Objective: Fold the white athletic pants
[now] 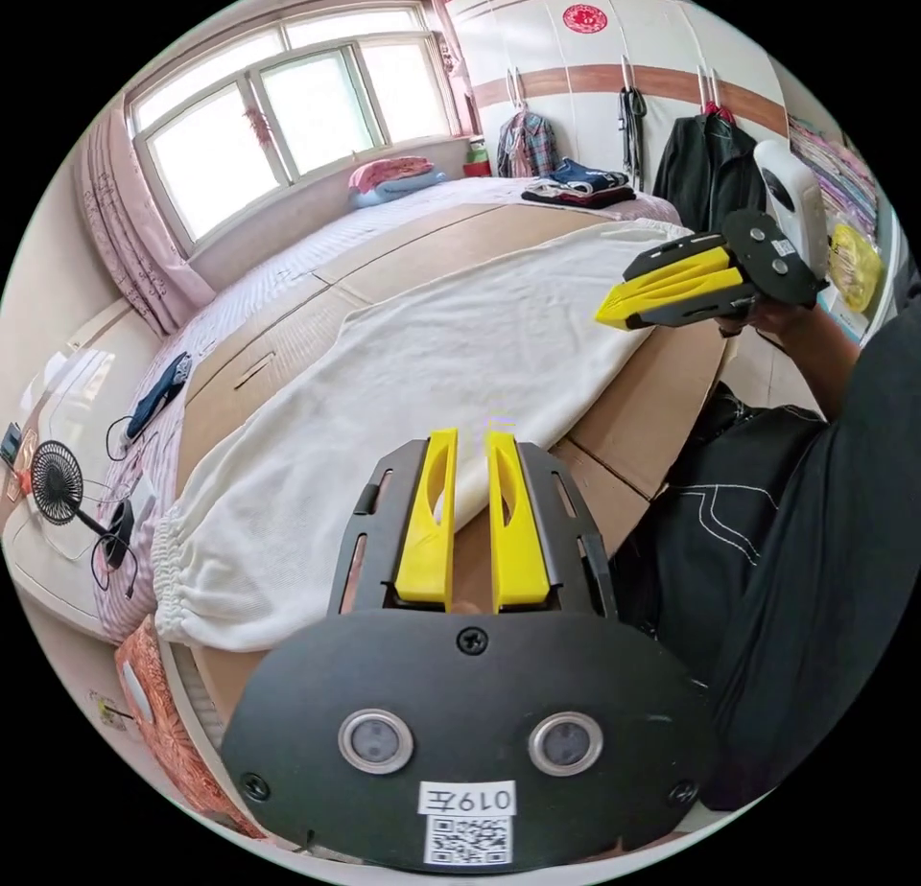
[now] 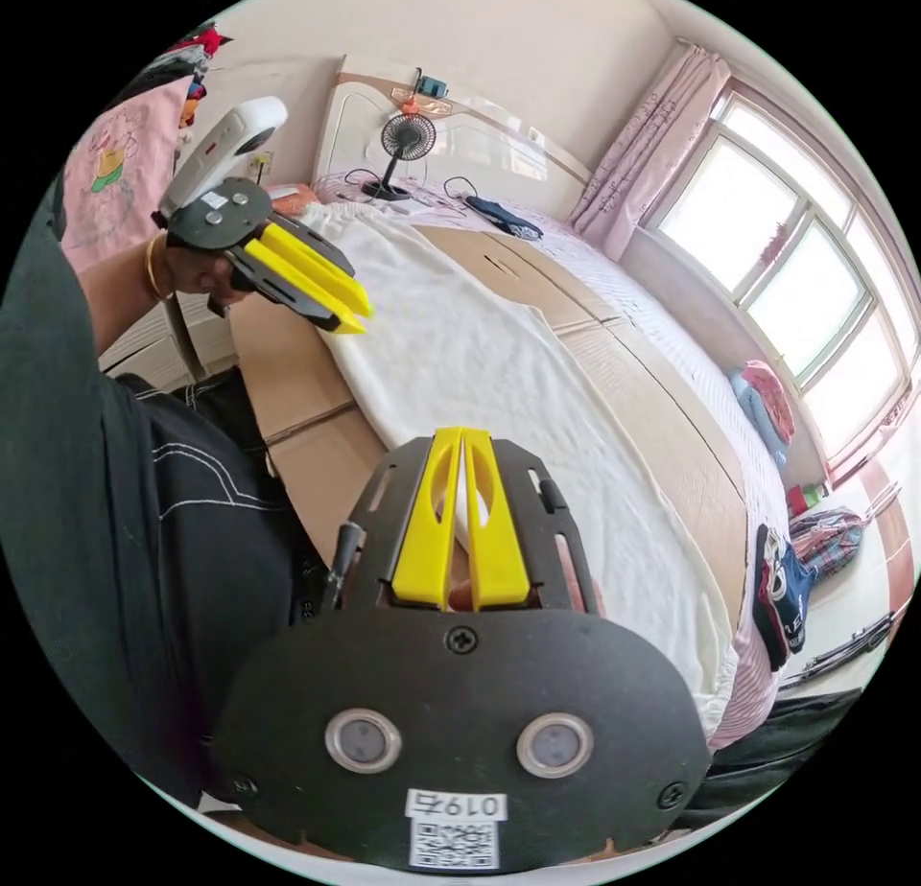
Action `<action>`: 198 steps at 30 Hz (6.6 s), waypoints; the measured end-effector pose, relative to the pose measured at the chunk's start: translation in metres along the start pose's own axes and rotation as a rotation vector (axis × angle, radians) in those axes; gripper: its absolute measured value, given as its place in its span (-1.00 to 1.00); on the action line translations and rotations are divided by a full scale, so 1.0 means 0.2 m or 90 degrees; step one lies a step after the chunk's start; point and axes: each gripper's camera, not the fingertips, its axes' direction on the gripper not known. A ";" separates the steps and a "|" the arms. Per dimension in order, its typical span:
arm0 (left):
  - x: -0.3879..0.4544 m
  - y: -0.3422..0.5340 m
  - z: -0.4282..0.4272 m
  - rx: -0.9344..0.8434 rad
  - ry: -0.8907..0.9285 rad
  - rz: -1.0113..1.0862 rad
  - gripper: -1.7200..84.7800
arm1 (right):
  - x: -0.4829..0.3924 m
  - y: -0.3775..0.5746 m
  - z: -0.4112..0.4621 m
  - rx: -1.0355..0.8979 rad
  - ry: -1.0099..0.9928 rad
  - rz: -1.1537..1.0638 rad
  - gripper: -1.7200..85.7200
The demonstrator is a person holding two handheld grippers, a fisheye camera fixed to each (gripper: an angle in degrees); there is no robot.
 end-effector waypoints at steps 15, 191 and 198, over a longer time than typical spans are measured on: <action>0.24 -0.29 0.18 0.167 0.089 0.037 -0.94 | 0.12 0.79 0.19 0.133 -0.081 0.210 -0.98; -2.10 0.21 1.12 0.088 0.418 -0.322 -0.80 | 0.37 -1.31 0.15 -0.021 0.034 -0.069 -0.85; -2.12 0.32 0.98 0.111 0.364 -0.369 -0.78 | 0.35 -1.28 0.12 -0.007 0.012 -0.060 -0.86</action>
